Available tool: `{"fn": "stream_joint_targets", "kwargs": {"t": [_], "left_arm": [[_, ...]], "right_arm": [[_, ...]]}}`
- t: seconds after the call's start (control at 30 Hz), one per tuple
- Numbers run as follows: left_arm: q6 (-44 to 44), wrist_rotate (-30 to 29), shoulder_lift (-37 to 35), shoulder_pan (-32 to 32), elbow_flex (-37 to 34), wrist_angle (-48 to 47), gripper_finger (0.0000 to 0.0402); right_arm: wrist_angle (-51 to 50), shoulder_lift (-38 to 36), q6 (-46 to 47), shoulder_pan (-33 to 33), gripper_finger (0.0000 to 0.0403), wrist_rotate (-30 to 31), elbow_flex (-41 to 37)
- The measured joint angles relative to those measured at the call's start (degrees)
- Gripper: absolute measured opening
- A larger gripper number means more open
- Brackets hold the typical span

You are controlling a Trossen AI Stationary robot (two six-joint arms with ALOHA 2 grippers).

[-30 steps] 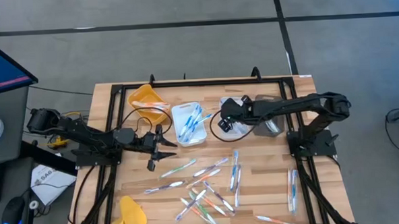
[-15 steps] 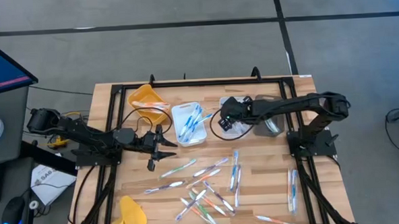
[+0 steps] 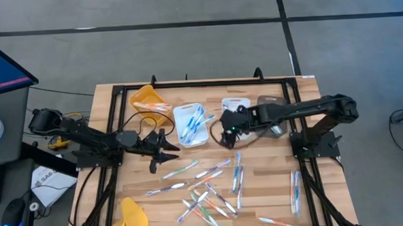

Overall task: Pick & Place Toothbrushes
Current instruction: Put the orange toothbrush into the orange bin

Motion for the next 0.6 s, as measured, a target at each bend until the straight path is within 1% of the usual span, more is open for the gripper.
{"fn": "stream_joint_targets", "kwargs": {"t": [0.07,0.17,0.23,0.3,0.43,0.6], "left_arm": [[0.1,-2.1,1.3,-0.6,0.0,1.4,0.0140],[0.1,-3.9,3.3,-1.1,0.0,4.4,0.0140],[0.1,-4.2,4.8,-1.2,0.0,6.3,0.0140],[0.0,-4.2,6.4,-1.2,0.0,8.8,0.0140],[-0.3,-4.2,9.4,-1.2,0.0,13.3,0.0140],[-2.7,-4.4,13.5,-1.2,0.0,17.9,0.0140]], "right_arm": [[-3.0,0.0,1.0,2.2,0.0260,-0.9,2.0],[-7.5,0.0,7.2,6.0,0.0260,-1.0,4.9],[-9.2,0.0,10.2,9.2,0.0260,-2.2,6.0],[-9.6,0.0,11.8,12.9,0.0260,-3.7,6.0],[-10.8,0.3,15.9,21.2,0.0260,-3.9,6.0],[-11.8,1.3,26.2,31.3,0.0260,-3.8,5.9]]}}
